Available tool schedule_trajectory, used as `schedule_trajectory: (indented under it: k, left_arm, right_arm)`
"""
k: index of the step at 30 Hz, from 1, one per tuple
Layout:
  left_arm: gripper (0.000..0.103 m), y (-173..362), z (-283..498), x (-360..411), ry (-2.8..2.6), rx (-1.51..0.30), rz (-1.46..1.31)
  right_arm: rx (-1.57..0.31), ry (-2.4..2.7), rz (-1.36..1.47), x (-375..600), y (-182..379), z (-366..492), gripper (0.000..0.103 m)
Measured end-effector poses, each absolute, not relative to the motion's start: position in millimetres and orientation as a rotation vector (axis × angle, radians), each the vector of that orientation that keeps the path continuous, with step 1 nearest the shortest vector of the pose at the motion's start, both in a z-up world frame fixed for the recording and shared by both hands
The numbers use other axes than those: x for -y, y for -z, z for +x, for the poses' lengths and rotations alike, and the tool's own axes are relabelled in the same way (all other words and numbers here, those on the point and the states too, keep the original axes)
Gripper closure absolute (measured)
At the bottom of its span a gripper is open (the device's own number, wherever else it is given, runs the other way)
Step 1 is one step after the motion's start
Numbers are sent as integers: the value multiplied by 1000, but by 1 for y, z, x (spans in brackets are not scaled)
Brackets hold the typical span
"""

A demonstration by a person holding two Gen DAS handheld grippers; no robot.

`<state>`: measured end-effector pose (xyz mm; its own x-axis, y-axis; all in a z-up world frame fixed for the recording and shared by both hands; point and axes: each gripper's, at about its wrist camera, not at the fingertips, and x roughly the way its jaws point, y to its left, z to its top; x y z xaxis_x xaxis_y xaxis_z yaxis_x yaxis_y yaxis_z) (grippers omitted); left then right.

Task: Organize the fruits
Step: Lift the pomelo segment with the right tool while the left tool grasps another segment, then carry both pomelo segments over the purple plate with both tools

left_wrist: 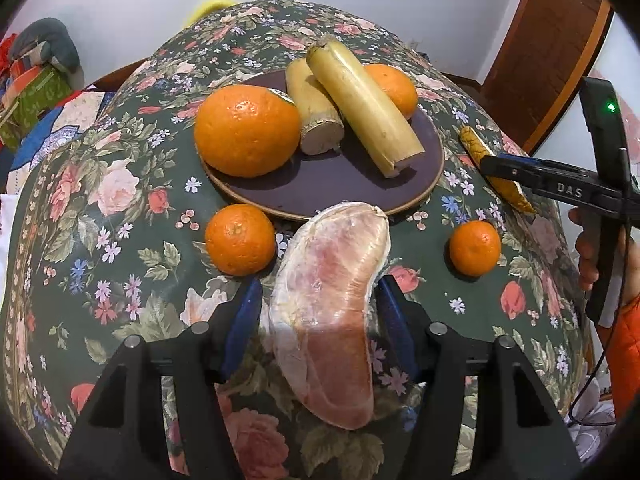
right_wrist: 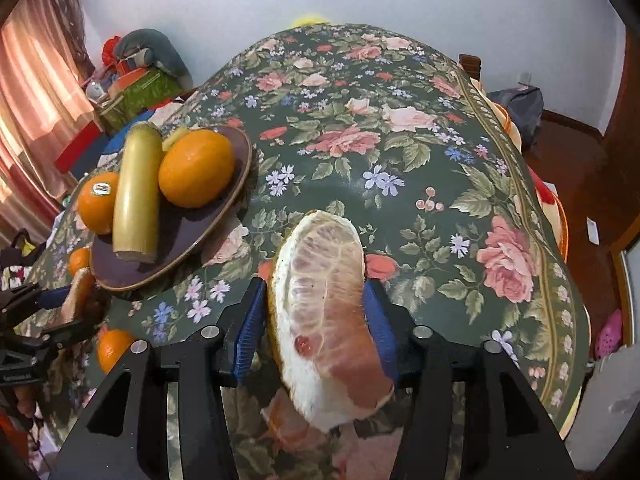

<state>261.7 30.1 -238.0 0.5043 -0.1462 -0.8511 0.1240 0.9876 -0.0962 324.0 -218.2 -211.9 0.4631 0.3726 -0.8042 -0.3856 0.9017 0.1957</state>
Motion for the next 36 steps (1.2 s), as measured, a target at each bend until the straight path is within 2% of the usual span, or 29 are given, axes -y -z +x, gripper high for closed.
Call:
schedule_trajectory:
  k: [3,6,13,22,29,36]
  left_arm:
    - [57,237,258,-30,171,-1018,-15]
    - [59,235,254,-31,164,-1010,-5]
    - [59,227,241,-40,137,-999,-10]
    - [59,190,241,-46,119,-906,-30]
    - [59,168,260,-44,112,-844,-43]
    - [59,164,290,-41,115,-818,-67]
  right_arm:
    - [-970,-461,-23,218,213,322,56]
    - [-968,-463,-2,222,212,320,57]
    - [-946,-495,18,220,201,302,58]
    - [-840,-527,38,212,160,288,58]
    - [-759,-572,44,191,134,291,58]
    - [-736,-608,53,166,131,305,58]
